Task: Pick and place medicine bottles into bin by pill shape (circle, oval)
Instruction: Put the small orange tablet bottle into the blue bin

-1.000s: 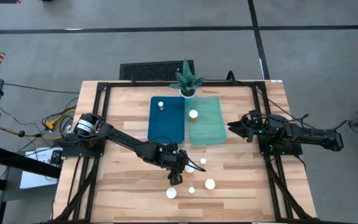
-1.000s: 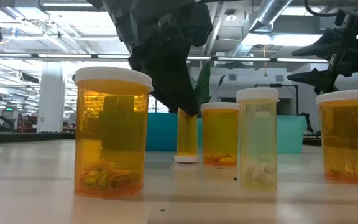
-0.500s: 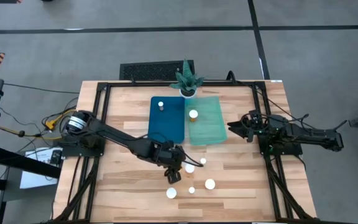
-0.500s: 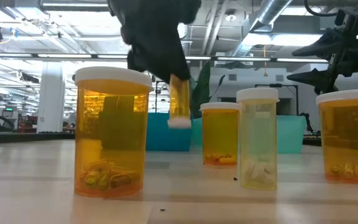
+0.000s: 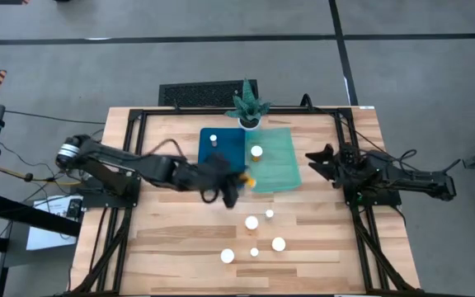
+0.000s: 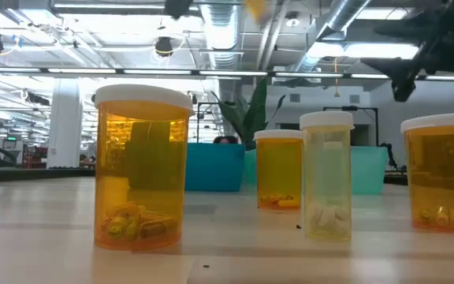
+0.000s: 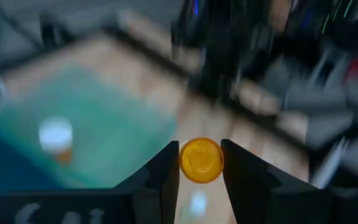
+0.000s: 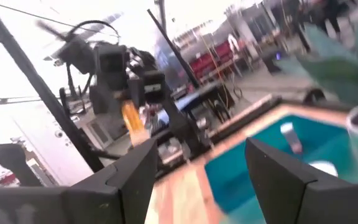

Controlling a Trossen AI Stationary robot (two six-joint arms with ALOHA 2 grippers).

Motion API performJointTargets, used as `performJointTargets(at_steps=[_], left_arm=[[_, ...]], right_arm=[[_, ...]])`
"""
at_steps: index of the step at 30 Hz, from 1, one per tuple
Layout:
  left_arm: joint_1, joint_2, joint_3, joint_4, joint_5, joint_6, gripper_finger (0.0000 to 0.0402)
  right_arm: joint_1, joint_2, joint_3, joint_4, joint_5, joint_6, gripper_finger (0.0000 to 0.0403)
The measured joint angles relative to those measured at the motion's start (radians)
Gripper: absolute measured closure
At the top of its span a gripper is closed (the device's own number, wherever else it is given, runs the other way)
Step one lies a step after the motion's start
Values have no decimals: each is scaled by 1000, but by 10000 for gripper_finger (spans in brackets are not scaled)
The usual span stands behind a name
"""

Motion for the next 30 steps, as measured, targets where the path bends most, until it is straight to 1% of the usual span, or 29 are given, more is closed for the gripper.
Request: performJointTargets(at_steps=[4, 7, 12, 16, 21, 24, 27, 30], left_arm=[[21, -53, 0, 193, -85, 91, 300], [37, -63, 0, 365, -106, 169, 299], [72, -51, 1, 609, -109, 248, 299], [102, -28, 0, 751, -118, 266, 299], [138, 6, 0, 905, -88, 263, 298], [152, 22, 0, 974, -74, 249, 298], [159, 50, -1, 1104, -57, 251, 298], [165, 88, 0, 1280, -4, 278, 298]], right_arm=[[0, 40, 1, 91, 31, -63, 148], [0, 88, 15, 156, 59, -125, 148], [0, 215, 117, 156, 88, -260, 148], [0, 345, 239, 169, 92, -341, 148], [0, 520, 391, 272, 86, -416, 148], [-1, 619, 478, 322, 83, -421, 148], [-1, 718, 548, 399, 80, -423, 148], [-1, 819, 613, 505, 65, -424, 148]])
